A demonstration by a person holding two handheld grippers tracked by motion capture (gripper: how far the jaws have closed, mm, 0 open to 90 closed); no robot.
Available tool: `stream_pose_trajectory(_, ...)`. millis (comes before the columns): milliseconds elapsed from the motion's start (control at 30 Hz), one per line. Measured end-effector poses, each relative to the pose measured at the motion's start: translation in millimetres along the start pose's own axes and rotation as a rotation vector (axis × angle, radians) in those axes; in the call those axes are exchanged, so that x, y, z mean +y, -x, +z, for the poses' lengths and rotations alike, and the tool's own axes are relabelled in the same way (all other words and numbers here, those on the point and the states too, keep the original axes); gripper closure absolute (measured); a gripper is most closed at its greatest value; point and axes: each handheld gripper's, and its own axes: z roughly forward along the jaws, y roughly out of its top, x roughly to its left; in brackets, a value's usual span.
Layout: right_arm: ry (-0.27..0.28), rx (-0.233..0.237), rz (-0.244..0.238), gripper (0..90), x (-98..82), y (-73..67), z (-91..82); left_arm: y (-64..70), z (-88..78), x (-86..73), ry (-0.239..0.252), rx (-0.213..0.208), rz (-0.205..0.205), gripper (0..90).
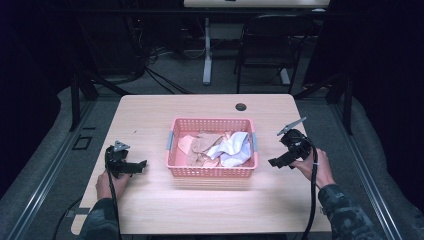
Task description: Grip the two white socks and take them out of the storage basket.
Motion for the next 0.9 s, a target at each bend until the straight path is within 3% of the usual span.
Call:
stream_pose_trajectory(533,0.017,0.009,-0.089,1.0,48.5,-21.7,-8.5,0.0,0.0,0.0,0.000,0.000,0.000,0.2)
stream_pose_trajectory(900,0.037,0.016,-0.168,3.7,80.2,-42.8,8.6,0.0,0.0,0.0,0.000,0.000,0.000,0.2)
